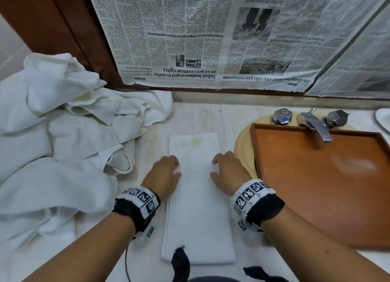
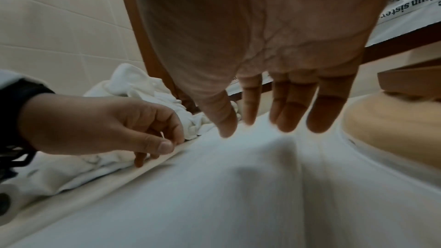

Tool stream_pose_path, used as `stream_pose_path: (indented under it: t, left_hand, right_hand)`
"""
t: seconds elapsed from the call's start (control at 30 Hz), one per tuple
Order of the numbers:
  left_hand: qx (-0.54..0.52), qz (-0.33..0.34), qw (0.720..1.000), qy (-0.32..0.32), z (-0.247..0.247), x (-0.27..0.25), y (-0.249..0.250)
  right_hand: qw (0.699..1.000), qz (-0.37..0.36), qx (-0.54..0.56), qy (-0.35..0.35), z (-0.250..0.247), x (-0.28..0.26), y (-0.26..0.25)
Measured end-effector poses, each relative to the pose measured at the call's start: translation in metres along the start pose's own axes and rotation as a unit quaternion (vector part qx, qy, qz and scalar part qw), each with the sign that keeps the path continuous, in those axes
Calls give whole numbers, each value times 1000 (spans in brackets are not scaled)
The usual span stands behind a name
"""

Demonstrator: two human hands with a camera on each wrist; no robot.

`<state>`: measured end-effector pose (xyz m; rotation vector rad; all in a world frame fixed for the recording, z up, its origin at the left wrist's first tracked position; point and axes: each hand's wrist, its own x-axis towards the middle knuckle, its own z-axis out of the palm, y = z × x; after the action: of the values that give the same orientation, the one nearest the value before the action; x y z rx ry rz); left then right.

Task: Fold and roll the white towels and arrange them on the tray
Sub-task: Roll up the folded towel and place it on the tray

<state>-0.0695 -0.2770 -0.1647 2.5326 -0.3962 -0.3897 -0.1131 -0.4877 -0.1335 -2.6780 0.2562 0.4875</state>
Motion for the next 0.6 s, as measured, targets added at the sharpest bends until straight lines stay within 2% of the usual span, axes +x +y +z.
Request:
stream_pose_path:
  t: [0.1, 0.17, 0.43, 0.53, 0.6]
  left_hand:
    - [10, 92, 986, -140, 9, -43, -2]
    - [24, 101, 978, -181, 17, -69, -8]
    - [105, 139, 976, -133, 31, -123, -15]
    - [96, 149, 976, -127, 32, -135, -17]
    - [59, 131, 981, -131, 33, -148, -17]
  right_hand:
    - [990, -47, -25, -133, 18, -35, 12]
    - [984, -62, -43, -160, 29, -57, 21]
    - [991, -96, -34, -84, 64, -135, 25]
    - [994, -94, -23, -52, 87, -158, 28]
    - [997, -77, -1, -25, 100, -172, 34]
